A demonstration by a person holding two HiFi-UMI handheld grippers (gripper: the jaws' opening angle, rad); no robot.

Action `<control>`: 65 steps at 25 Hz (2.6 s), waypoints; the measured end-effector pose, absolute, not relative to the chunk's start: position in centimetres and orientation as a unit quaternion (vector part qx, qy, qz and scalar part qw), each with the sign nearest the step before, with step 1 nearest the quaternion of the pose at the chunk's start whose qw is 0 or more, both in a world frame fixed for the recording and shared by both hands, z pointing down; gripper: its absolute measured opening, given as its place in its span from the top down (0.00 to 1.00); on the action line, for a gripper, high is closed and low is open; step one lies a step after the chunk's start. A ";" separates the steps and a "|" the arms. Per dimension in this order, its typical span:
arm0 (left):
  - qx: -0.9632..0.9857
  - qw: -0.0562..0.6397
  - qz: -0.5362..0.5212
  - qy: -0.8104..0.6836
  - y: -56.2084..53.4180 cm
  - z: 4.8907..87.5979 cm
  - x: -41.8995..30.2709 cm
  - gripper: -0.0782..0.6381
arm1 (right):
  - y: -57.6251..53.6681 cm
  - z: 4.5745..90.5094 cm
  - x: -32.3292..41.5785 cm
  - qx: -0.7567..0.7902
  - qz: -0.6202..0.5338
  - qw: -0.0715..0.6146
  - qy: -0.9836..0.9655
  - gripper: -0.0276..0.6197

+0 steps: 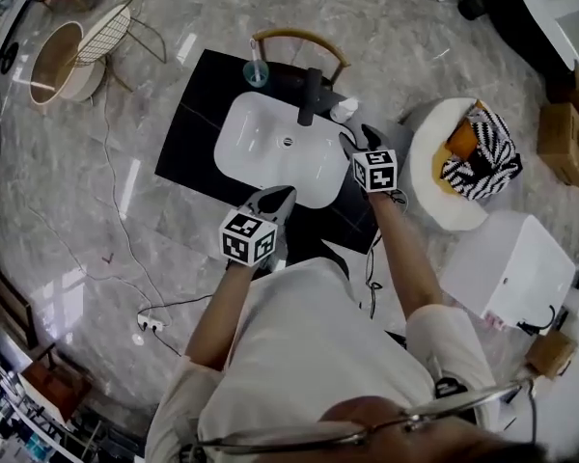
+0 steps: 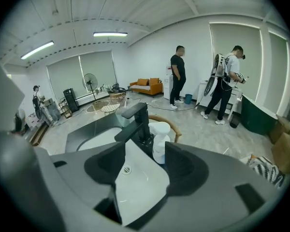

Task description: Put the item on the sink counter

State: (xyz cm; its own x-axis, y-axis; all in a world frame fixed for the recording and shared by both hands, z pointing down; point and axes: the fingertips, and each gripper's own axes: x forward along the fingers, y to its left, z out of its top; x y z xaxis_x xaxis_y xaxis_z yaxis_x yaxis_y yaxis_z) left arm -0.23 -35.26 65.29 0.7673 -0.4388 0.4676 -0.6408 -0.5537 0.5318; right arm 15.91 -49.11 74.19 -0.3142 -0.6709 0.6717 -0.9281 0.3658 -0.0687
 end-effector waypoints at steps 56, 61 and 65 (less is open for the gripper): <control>0.935 0.249 0.079 -0.239 -9.4 49.9 -6.0 0.88 | -4.8 49.3 13.4 0.613 0.167 0.089 -0.767 0.95; 0.936 0.245 0.077 -0.243 -9.1 49.5 -5.4 0.88 | -4.5 49.1 13.5 0.608 0.167 0.085 -0.772 0.95; 0.936 0.241 0.074 -0.244 -8.8 49.4 -5.1 0.88 | -4.3 49.1 13.4 0.604 0.165 0.085 -0.775 0.95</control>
